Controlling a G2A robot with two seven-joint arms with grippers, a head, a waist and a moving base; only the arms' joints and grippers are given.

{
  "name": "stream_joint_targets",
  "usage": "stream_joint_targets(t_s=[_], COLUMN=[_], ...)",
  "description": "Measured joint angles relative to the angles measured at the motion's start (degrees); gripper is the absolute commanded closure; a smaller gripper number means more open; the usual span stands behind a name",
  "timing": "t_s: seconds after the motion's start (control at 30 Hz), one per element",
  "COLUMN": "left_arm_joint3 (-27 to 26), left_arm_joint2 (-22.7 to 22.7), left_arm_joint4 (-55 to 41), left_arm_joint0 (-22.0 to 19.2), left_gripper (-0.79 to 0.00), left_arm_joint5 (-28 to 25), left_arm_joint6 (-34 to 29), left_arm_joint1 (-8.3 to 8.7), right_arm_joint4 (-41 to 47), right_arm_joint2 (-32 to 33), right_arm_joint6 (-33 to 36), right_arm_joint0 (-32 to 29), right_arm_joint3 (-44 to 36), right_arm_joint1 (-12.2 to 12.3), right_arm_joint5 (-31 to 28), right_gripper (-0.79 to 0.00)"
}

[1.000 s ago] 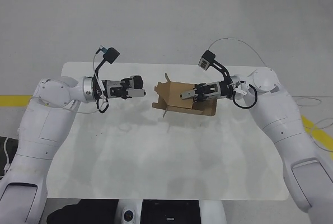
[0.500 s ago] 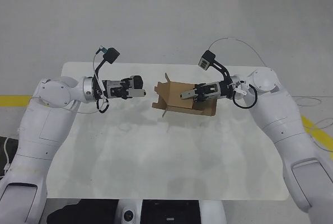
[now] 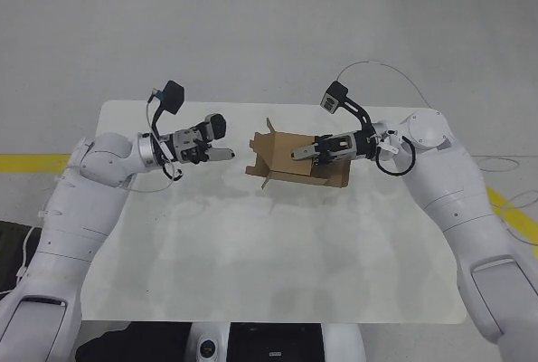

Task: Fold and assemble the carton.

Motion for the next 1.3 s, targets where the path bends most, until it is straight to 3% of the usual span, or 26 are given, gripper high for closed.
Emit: stream_joint_targets(t_s=[0.3,0.43,0.63,0.97,1.17,1.3], left_arm_joint3=[-6.71,-9.60,-9.38,-2.08,0.82,1.55], left_arm_joint2=[-0.60,0.03,3.07,10.03,12.18,13.99], left_arm_joint4=[15.56,23.61,42.59,76.29,91.60,94.87], left_arm_joint0=[2.03,3.17,3.80,-0.46,-2.04,-2.28], left_gripper=[-0.785,-0.785,-0.785,-0.785,-0.785,-0.785], left_arm_joint5=[-0.19,-0.19,-0.19,-0.19,2.15,4.65], left_arm_joint6=[10.83,18.63,38.33,76.99,92.67,97.43], left_arm_joint1=[1.26,2.46,5.02,8.51,8.99,9.17], right_arm_joint4=[0.00,0.00,0.00,0.00,0.00,0.00], right_arm_joint2=[0.00,0.00,0.00,0.00,0.00,0.00], right_arm_joint6=[0.00,0.00,0.00,0.00,0.00,0.00], right_arm_joint0=[0.00,0.00,0.00,0.00,0.00,0.00], right_arm_joint3=[0.00,0.00,0.00,0.00,0.00,0.00], right_arm_joint1=[0.00,0.00,0.00,0.00,0.00,0.00], right_arm_joint5=[0.00,0.00,0.00,0.00,0.00,0.00], right_gripper=[0.000,0.000,0.000,0.000,0.000,0.000])
